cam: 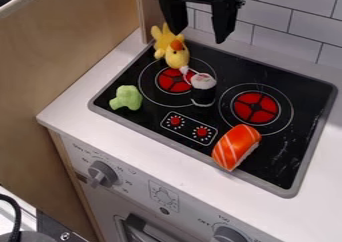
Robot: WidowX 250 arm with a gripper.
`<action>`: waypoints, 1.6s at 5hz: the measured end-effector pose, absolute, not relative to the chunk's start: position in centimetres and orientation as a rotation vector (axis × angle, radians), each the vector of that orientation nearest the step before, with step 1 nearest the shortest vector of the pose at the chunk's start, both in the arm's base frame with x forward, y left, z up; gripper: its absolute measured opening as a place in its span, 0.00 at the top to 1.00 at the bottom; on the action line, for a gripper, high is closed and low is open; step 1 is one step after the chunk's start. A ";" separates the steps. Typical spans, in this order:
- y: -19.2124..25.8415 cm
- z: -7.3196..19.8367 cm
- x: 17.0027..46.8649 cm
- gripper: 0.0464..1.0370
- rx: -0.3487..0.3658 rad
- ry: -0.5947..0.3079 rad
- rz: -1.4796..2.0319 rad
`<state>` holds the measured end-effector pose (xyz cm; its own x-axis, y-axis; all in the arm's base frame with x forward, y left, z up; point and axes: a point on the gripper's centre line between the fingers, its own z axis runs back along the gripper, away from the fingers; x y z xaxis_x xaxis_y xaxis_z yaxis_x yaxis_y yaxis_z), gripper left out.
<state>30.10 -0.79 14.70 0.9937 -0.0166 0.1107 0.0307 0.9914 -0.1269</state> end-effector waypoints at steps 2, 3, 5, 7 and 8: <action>-1.2 12.9 29.8 0.04 -0.114 -0.082 -0.010; -1.4 12.2 29.8 0.04 -0.088 -0.099 -0.018; -1.8 10.0 30.0 0.04 -0.029 -0.134 -0.011; -1.4 8.1 30.3 0.04 0.012 -0.145 0.001; -1.2 7.0 30.4 0.04 0.036 -0.144 -0.003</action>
<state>30.41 -1.20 7.00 0.9896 -0.0057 0.1438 0.0004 0.9993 0.0366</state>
